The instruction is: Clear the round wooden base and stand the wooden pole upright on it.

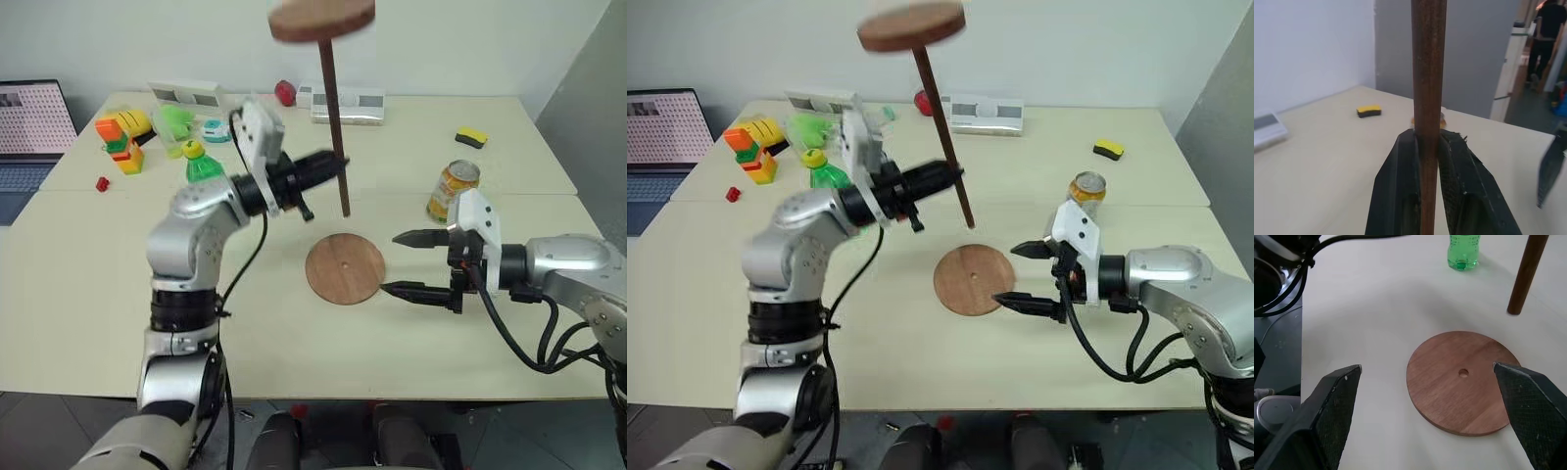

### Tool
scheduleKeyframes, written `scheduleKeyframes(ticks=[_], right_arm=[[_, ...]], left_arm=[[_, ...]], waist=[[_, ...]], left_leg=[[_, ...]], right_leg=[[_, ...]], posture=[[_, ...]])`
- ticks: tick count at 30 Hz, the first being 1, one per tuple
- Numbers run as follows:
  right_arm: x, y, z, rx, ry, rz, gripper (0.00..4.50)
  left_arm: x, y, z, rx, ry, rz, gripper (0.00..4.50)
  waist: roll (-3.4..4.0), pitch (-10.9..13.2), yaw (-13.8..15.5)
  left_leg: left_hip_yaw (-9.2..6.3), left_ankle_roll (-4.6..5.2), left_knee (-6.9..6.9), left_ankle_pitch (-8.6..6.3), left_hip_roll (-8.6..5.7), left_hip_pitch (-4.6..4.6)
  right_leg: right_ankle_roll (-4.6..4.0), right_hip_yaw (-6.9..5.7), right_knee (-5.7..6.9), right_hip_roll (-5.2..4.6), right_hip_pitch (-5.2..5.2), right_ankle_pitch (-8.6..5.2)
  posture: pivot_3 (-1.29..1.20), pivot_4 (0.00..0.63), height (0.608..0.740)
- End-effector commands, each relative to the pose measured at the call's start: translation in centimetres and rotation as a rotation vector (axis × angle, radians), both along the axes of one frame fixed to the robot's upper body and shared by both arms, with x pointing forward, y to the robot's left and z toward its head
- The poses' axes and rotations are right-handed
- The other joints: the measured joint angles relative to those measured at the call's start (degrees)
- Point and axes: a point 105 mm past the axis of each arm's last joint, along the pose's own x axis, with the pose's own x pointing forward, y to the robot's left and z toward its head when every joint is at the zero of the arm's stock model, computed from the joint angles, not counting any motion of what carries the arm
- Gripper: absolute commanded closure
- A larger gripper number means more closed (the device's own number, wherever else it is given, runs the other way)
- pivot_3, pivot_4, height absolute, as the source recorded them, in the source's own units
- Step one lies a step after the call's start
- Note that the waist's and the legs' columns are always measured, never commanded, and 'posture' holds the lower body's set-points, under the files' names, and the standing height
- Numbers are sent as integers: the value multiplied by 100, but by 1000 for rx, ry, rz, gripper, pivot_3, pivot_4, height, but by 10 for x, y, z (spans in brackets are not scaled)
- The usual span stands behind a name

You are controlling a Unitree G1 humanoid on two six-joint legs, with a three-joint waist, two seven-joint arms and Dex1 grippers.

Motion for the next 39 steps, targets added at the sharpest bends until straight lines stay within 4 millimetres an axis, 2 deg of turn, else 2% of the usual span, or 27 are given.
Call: scheduleKeyframes(ticks=[1,7,11,20,28,39], right_arm=[[-5,-2,1,-22,-41,5,0],[-5,-4,-3,-26,-33,-7,0],[-5,-3,-6,-27,-30,-12,0],[-4,-5,-11,-43,-21,-29,0],[-4,-5,-17,-50,-10,-45,0],[-4,-4,-18,-46,-12,-52,0]], left_arm=[[-21,-8,-3,31,-102,-98,4257],[-19,-6,-23,61,-77,-93,4257],[-16,-5,-44,118,-66,-75,4257],[-10,-2,-66,164,-59,-38,4257],[-3,-3,-68,135,-54,-14,4257],[-4,-8,-76,143,-38,-39,4257]], waist=[[0,0,2],[0,0,6],[0,0,7],[0,0,13],[-1,0,13],[-1,-1,13]], left_leg=[[0,0,0,0,0,0],[-4,3,1,-2,-1,7],[-6,4,0,-2,-1,12],[-10,6,0,-3,-1,11],[-11,9,0,-5,-2,14],[-14,9,0,-5,-2,26]], right_leg=[[0,0,-1,0,0,0],[0,-3,-2,1,11,0],[0,-6,-7,1,19,0],[0,-9,-9,1,20,0],[0,-10,-10,1,24,0],[0,-13,-12,1,39,0]], posture=[[0,150,740],[0,150,740],[0,150,740],[0,150,740],[0,150,740],[0,150,740]])
